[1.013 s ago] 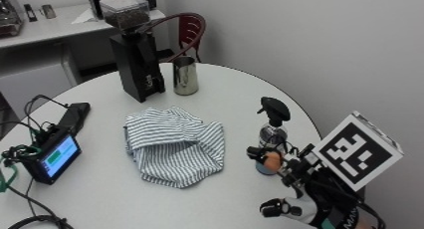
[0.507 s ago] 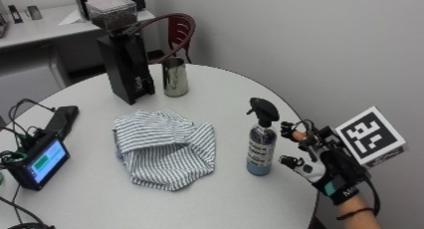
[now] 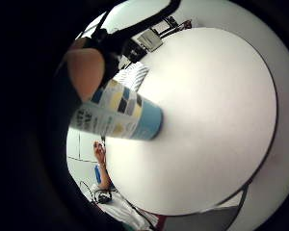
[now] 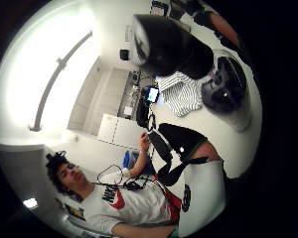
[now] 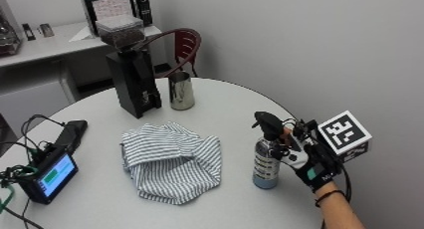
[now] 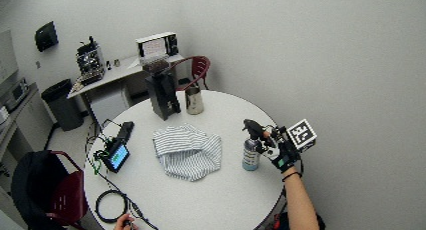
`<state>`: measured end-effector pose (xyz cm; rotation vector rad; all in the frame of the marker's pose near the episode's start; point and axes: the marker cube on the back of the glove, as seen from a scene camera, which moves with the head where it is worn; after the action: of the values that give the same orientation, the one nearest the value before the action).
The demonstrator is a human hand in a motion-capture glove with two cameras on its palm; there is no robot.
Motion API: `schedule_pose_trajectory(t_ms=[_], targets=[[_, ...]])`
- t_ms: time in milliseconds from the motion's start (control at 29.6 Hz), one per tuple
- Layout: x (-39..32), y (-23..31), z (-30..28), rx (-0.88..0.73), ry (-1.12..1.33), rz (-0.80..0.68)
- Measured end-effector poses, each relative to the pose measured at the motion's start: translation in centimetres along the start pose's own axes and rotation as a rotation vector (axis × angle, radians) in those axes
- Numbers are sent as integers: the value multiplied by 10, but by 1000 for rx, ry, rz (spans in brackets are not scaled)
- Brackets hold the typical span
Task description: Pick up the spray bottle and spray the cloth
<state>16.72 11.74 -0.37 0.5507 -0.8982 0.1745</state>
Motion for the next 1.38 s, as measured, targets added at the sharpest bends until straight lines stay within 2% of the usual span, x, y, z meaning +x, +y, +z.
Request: schedule_pose_trajectory(t_ms=[338,709,1081,1385], targets=[[21,1,16,-20,-91,-20],[22,-2,7,53,-112,-49],[29,-6,-6,248,-212,-96],[-59,-58,-27,100,-73,-58]])
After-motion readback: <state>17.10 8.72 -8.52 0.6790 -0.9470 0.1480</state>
